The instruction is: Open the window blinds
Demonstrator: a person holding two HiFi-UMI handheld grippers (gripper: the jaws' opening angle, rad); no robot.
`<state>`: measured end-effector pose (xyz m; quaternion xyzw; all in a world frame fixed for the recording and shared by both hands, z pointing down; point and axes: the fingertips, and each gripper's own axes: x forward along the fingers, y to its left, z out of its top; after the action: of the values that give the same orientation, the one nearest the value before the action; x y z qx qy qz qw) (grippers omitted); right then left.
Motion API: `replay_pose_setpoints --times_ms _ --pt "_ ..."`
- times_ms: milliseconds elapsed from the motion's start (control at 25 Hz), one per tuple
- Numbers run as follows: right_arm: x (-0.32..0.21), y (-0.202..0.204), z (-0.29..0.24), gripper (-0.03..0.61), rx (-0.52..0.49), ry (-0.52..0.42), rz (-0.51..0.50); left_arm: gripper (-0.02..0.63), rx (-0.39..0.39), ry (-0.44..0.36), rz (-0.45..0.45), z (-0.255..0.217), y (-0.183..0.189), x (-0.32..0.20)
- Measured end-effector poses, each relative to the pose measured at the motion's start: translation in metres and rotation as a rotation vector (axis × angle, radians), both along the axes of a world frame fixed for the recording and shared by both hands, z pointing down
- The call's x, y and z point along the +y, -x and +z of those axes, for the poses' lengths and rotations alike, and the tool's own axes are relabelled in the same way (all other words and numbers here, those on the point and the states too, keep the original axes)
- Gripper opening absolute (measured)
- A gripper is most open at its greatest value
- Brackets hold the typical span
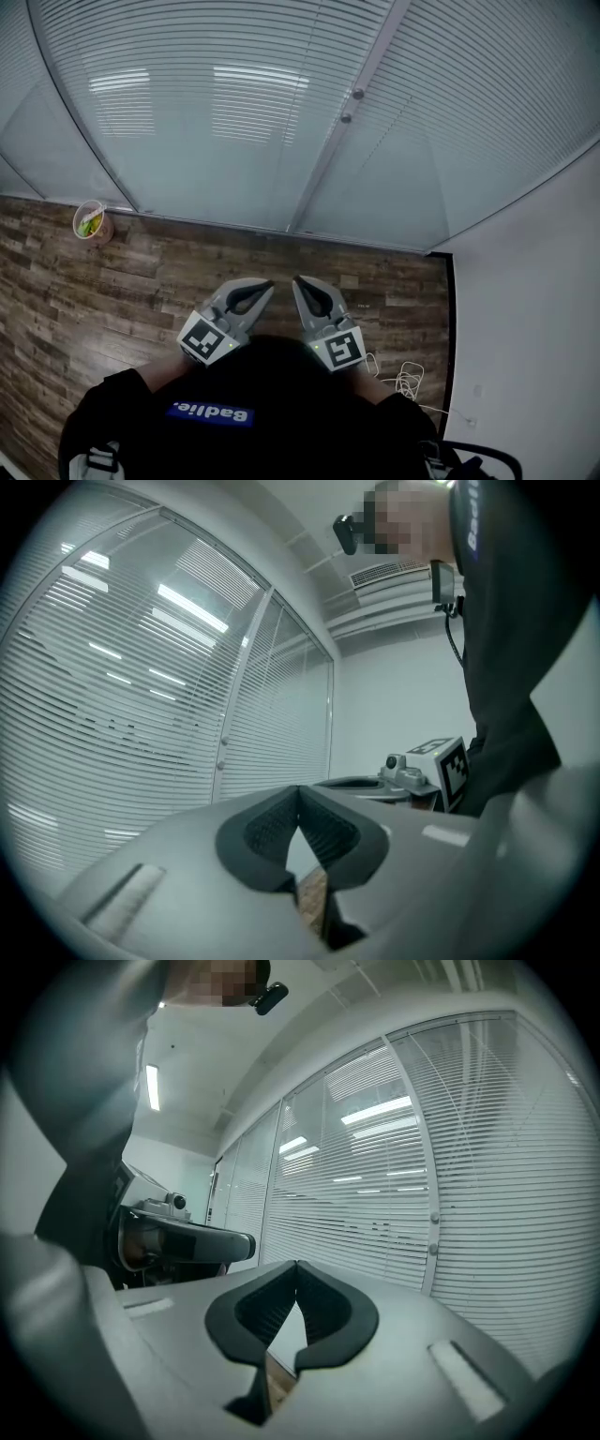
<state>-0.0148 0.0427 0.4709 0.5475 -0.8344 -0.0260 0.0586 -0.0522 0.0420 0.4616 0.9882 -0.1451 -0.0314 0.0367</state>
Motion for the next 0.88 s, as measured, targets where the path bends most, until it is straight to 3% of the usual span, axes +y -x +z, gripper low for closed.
replay_pose_setpoints --times_ms 880 --pt "-0.002 0.018 -0.007 0.003 0.031 0.019 0.057 0.0 0.024 0.015 0.031 -0.004 0.023 -0.005"
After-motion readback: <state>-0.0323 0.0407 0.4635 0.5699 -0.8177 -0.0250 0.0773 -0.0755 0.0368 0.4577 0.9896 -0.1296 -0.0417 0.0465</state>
